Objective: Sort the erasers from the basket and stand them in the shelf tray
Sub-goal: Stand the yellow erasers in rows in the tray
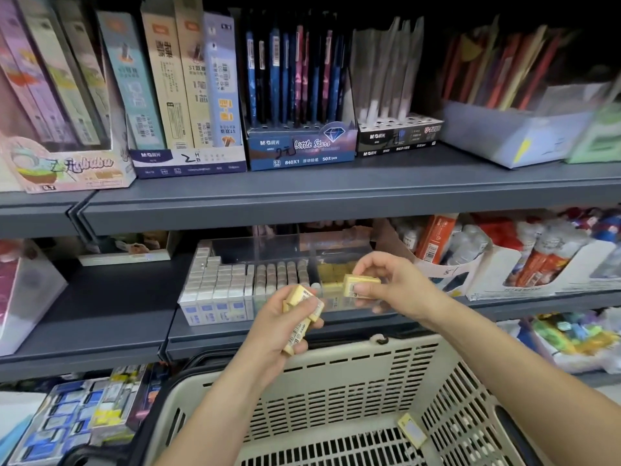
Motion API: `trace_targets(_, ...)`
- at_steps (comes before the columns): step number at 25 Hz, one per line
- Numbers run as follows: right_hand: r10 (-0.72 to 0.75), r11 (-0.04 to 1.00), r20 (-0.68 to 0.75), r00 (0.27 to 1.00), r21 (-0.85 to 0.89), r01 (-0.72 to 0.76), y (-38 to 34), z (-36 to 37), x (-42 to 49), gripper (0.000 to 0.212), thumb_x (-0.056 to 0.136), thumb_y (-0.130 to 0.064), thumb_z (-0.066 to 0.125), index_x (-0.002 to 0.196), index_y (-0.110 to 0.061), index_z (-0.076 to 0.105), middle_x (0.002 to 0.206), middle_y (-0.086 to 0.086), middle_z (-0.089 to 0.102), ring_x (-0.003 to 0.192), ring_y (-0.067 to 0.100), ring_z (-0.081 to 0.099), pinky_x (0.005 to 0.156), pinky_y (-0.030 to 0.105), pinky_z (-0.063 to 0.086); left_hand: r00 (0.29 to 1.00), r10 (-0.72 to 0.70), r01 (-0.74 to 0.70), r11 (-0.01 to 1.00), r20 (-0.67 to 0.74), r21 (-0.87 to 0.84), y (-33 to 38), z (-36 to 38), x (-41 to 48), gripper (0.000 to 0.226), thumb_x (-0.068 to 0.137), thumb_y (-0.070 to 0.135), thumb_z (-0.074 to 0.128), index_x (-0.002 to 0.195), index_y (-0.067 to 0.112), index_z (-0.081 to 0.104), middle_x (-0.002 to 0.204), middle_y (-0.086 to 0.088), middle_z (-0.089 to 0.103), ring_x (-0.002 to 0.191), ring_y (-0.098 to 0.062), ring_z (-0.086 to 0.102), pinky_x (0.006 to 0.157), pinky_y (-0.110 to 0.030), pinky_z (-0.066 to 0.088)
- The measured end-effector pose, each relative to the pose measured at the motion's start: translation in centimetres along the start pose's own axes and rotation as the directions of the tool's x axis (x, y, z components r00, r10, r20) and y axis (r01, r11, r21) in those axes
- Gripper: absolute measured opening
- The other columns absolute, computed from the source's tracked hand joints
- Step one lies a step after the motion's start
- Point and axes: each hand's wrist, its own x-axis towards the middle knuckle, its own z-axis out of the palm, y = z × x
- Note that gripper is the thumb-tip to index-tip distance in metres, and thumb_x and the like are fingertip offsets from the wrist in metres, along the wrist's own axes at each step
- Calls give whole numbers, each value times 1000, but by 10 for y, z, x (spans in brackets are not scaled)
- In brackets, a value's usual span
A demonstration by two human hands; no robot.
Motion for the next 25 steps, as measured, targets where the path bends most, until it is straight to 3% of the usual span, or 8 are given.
trace_targets(1,17,1000,8,1000,-24,-17,0,-1,8,12,82,-10,67,91,-15,61,89,4,68,69,13,68,48,21,49,1000,8,-8,1000,-9,20,-1,-1,3,16,84,11,64,100,15,63,88,-3,72,69,-15,66,33,-17,31)
trace_targets(3,19,978,-45,999,-205,-28,3,-6,30,19,84,-11,66,100,-20,62,100,5,68,75,10,67,61,28,53,1000,20,-19,999,-21,42,-4,-4,8,16,85,11,64,100,15,63,89,-3,73,69,-14,66,33,-17,30)
trace_targets(5,13,962,-137,990,-270,-50,4,-11,55,32,83,-10,67,114,-17,60,112,6,64,95,14,62,79,23,51,999,30,-29,999,-17,32,-7,-7,12,17,83,13,65,100,16,64,94,-5,72,70,-15,66,34,-18,30)
trace_targets(7,26,961,-225,974,-263,-86,1,-11,76,36,83,-15,68,118,-13,60,122,7,61,109,20,56,84,18,41,999,45,-45,999,5,25,-7,-11,15,21,79,17,68,100,17,65,97,-6,72,71,-15,66,34,-18,30)
trace_targets(11,19,806,-209,978,-575,-138,1,-4,107,40,91,-36,54,127,-18,53,135,9,52,120,29,48,89,27,34,995,96,-95,993,-6,76,-5,-24,21,14,82,16,66,96,19,65,99,-5,72,72,-15,66,35,-19,31)
trace_targets(16,119,701,96,988,-713,-16,16,10,136,29,97,-31,42,121,-25,58,132,0,54,116,20,51,97,28,36,997,61,-57,995,-38,86,-8,-32,26,11,87,12,62,96,17,63,97,-4,72,71,-14,66,36,-19,30)
trace_targets(22,137,717,125,983,-697,-12,24,13,135,38,97,-40,38,82,-15,62,84,4,64,85,21,58,76,30,42,999,28,-26,998,-36,64,-11,-32,30,17,91,5,52,100,16,62,101,-13,68,69,-15,67,35,-19,29)
trace_targets(25,-61,700,13,998,-713,52,14,24,116,30,95,-40,42,105,-23,65,106,0,68,98,21,60,90,35,45,999,7,-7,1000,-32,-2,-12,-34,29,22,92,1,43,107,13,55,100,-15,70,68,-17,67,34,-20,30)
